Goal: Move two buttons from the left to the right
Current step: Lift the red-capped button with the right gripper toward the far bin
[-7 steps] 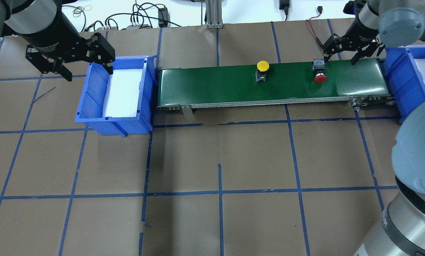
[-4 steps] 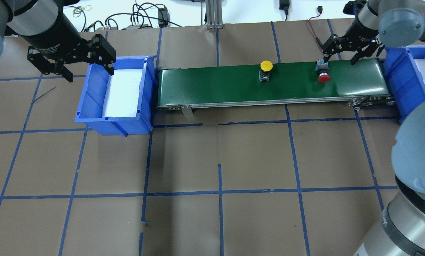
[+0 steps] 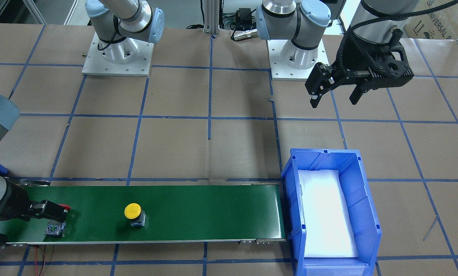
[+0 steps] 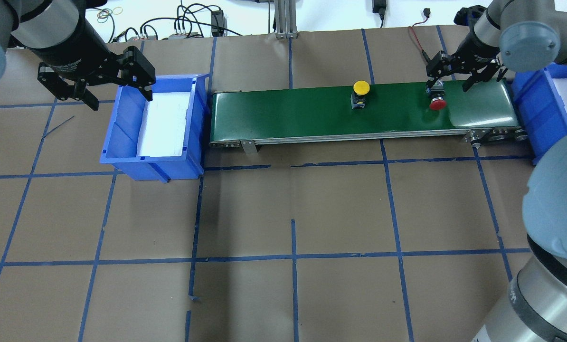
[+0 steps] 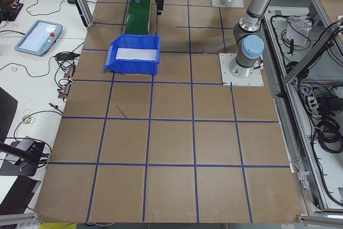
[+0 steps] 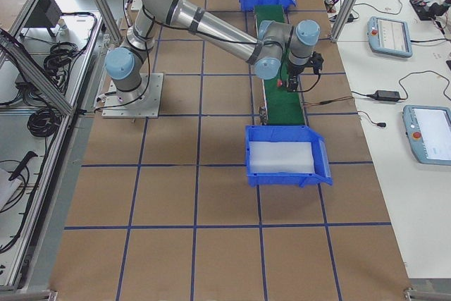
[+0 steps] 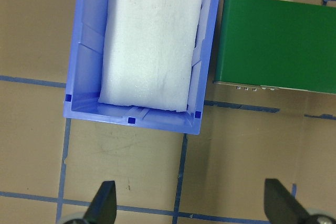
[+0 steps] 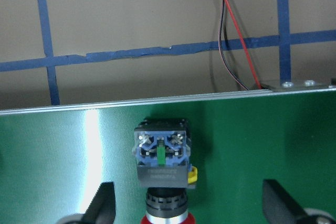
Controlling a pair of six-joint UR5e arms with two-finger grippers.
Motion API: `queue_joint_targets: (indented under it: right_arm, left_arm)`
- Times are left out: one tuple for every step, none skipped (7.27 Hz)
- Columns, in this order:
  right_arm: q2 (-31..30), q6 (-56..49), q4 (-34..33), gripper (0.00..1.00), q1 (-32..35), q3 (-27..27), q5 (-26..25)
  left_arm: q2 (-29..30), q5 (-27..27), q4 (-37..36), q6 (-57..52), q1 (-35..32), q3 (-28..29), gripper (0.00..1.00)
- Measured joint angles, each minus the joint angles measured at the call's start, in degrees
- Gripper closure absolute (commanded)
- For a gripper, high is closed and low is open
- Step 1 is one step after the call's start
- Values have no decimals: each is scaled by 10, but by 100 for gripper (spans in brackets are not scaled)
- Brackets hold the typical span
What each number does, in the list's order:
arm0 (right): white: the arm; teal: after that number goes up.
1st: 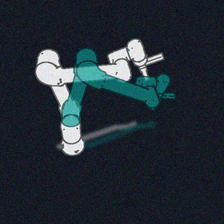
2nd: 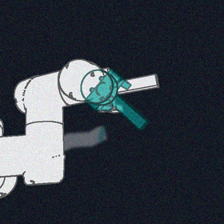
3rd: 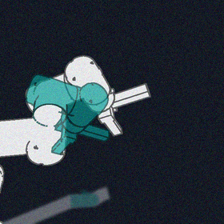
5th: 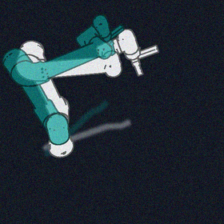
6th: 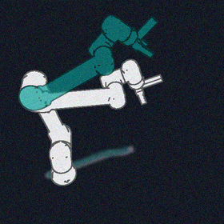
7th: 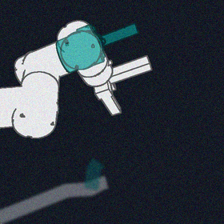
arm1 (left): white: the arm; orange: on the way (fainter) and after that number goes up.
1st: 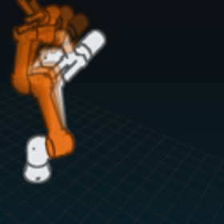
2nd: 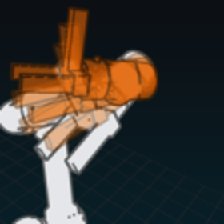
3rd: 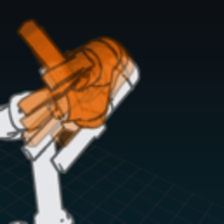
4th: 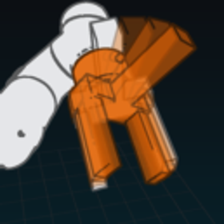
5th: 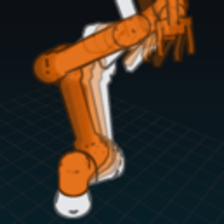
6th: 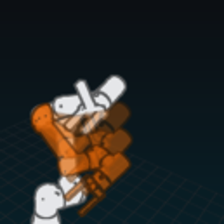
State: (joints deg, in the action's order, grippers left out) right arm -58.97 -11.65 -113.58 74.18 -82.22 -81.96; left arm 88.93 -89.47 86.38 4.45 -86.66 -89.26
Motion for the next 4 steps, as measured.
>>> queue_joint_targets:
  right_arm:
    - [0, 0, -9, 5, 0, -9, 0]
    - [0, 0, -24, 17, 0, -20, 0]
    - [1, -1, -35, 41, 0, -28, 0]
    - [1, -1, -41, 74, 0, -32, 0]
  left_arm:
    - [0, 0, 0, 0, 0, 0, 0]
    - [0, 0, -1, 0, -1, 0, 0]
    - [1, 0, -1, 0, -2, 0, 0]
    - [1, 0, -1, 0, -3, 0, 0]
